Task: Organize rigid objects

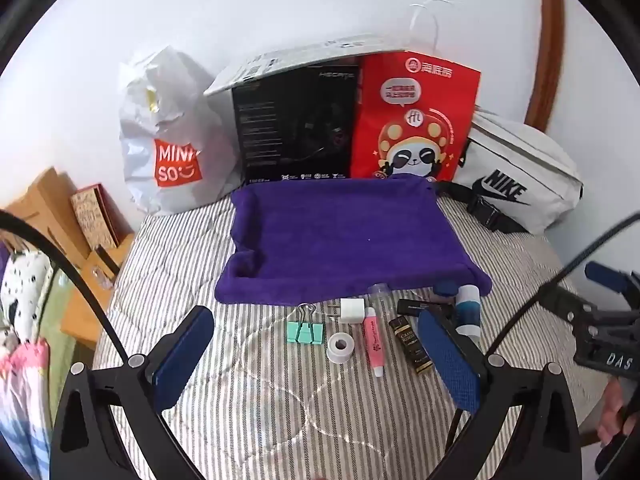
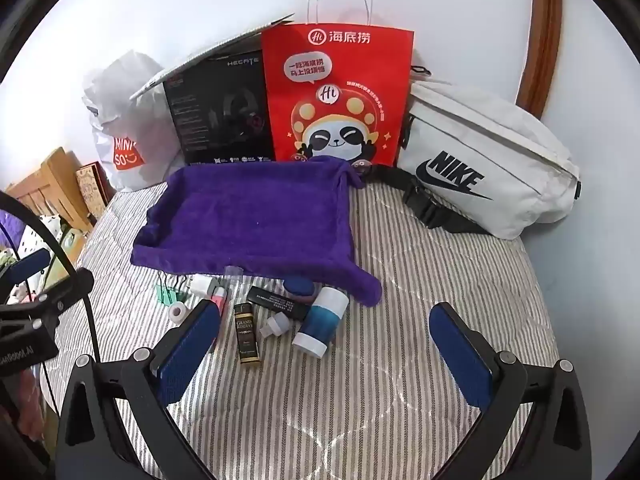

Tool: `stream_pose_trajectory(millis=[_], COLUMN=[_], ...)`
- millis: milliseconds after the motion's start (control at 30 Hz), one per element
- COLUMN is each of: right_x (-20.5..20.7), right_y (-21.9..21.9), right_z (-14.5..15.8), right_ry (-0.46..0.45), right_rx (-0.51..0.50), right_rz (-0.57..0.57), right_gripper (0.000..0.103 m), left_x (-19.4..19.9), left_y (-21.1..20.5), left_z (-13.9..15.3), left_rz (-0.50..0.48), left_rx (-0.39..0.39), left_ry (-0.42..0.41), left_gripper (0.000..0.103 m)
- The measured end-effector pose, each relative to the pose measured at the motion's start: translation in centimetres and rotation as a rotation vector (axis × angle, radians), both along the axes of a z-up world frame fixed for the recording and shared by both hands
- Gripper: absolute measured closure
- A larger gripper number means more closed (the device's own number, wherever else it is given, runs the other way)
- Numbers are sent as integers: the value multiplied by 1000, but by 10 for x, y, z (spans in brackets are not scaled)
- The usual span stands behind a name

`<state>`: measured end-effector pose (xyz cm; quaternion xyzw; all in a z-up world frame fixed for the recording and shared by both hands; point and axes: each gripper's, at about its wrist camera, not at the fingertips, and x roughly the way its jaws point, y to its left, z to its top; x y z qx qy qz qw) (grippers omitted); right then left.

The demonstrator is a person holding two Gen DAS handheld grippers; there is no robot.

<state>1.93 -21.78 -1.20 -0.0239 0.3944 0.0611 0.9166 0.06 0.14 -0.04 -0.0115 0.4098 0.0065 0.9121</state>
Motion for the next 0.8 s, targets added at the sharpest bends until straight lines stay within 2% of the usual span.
stream_pose_trajectory(millis=[67,133,167,433,800], right_x=[-1,-2,-2,-1,-10], right_y=[0,-1,-1,-5,-2], right_z=[-1,-3,-4,14,10], right_ry=[-3,-1,0,0,-16], right_rx=[-9,-8,-5,10,5], right_rz=[-5,-9,-8,-6,-8], right_gripper=[0,0,0,0,0], left_x=[1,-7,-5,-11,-13], left_y=[4,2,0,-9,-1], left_z=[-1,5,8,15,17], left_rz=[2,-5,-9,-50,-27], left_rx=[-11,14,33,-7,-2], left_ry=[1,-42,-30,-48,-40], left_gripper=[0,0,0,0,0])
